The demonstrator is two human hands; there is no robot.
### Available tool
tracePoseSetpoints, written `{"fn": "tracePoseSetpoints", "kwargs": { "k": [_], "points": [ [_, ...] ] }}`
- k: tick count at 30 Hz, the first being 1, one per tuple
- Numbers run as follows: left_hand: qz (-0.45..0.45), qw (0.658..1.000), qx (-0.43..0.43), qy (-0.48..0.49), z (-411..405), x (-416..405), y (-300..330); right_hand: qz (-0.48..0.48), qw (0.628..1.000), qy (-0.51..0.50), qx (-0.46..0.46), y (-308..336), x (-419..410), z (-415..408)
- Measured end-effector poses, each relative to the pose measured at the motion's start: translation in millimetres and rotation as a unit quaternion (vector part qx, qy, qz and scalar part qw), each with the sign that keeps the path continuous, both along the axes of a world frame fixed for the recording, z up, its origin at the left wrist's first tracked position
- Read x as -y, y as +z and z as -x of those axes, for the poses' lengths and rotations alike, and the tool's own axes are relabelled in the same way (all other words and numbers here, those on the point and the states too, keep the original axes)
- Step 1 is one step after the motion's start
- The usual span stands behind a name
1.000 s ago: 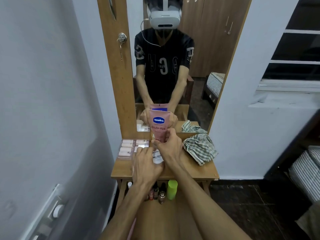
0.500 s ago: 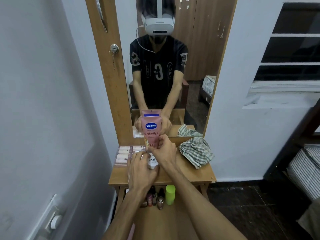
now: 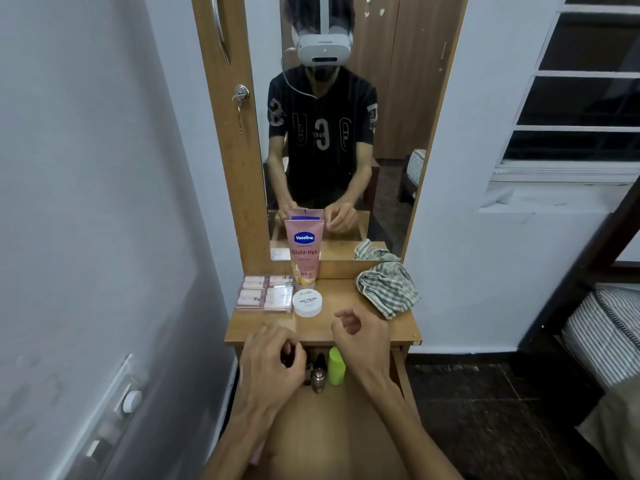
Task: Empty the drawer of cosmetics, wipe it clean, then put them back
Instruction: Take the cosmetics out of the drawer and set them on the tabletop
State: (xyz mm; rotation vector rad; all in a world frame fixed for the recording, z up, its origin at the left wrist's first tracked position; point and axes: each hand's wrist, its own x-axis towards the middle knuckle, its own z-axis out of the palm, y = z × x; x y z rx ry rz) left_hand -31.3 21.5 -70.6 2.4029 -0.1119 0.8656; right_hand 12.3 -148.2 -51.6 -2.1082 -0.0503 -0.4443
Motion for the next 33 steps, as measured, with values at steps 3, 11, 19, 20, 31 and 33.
{"fn": "tracePoseSetpoints", "kwargs": {
  "k": [3, 11, 19, 20, 31, 33],
  "points": [
    [-0.031, 0.997, -0.071, -0.02, 17, 4, -5, 0.119, 0.99, -0.032, -0.066, -10, 8, 18],
    [-0.083, 0.975, -0.203, -0.029, 39, 15, -18, 0.211, 0.964, -0.037, -0.157, -37, 5, 31],
    [-0.082, 0.969, -0.231, -0.026, 53, 0, -24, 0.19, 0.973, -0.039, -0.124, -40, 8, 33],
    [-0.077, 0.97, -0.227, -0.025, 54, -1, -23, 0.186, 0.975, -0.043, -0.114, -39, 10, 35],
    [-0.037, 0.998, -0.052, -0.024, 26, 12, 0, 0.084, 0.993, -0.077, 0.031, 36, 23, 13],
    [-0.037, 0.998, -0.036, -0.029, 9, 14, 10, 0.09, 0.992, -0.074, 0.038, 46, 18, -8]
  ]
}}
